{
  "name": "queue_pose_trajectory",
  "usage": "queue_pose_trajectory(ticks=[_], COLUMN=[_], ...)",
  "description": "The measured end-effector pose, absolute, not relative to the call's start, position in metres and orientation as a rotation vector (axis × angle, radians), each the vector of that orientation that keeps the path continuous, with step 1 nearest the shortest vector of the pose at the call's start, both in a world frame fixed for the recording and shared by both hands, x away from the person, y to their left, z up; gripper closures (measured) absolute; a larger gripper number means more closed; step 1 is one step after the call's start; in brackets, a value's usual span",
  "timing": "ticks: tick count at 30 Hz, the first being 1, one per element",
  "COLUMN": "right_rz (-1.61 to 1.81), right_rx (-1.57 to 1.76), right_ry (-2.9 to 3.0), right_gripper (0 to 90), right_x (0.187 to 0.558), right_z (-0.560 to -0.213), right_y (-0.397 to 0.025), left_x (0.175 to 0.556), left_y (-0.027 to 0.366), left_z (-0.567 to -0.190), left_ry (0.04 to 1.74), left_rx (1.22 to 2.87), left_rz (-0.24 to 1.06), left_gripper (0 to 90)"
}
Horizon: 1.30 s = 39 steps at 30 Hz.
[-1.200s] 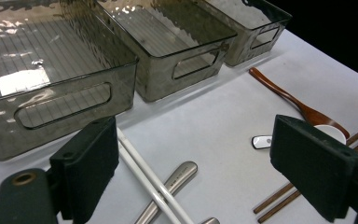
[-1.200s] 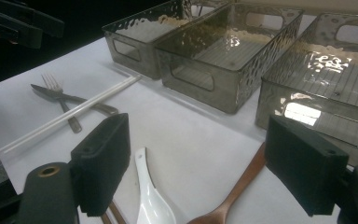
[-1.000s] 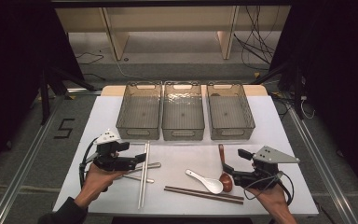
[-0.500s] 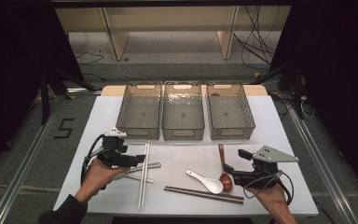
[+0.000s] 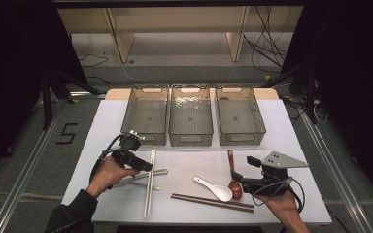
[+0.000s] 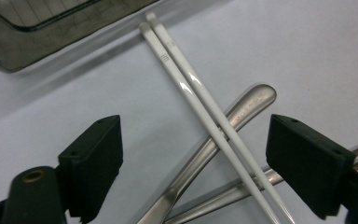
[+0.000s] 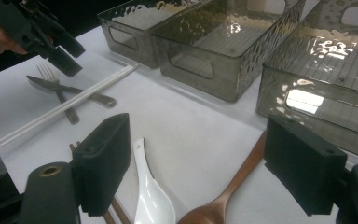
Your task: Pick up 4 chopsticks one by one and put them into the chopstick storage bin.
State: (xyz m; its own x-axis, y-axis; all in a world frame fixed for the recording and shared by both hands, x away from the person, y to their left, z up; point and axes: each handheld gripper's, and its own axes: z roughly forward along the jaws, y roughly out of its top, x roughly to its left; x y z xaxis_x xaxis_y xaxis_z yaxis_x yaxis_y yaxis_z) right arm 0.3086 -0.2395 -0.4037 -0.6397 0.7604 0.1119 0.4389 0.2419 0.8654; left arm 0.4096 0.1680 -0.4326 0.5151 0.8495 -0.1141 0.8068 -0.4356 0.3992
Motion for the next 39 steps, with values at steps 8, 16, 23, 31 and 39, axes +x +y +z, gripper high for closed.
queue_pose_trajectory(ticks=[8,16,23,31,39], right_rz=[1.354,1.351,1.351,1.347,1.345], right_rx=[1.105,1.106,1.104,1.102,1.093], right_ry=[2.193,2.196,2.197,2.203,2.210], right_gripper=[24.7,24.8,24.9,25.1,25.4], right_x=[0.309,0.310,0.309,0.309,0.310], right_z=[-0.404,-0.404,-0.404,-0.404,-0.404], right_y=[-0.238,-0.239,-0.239,-0.239,-0.238], left_x=[0.415,0.417,0.418,0.420,0.419], left_y=[0.164,0.162,0.161,0.162,0.163], left_z=[-0.447,-0.452,-0.457,-0.462,-0.462], left_ry=[1.370,1.357,1.357,1.353,1.316], left_rx=[2.408,2.422,2.433,2.462,2.499], left_rz=[0.090,0.064,0.038,0.009,-0.066], left_gripper=[28.4,36.6,39.8,49.3,58.7])
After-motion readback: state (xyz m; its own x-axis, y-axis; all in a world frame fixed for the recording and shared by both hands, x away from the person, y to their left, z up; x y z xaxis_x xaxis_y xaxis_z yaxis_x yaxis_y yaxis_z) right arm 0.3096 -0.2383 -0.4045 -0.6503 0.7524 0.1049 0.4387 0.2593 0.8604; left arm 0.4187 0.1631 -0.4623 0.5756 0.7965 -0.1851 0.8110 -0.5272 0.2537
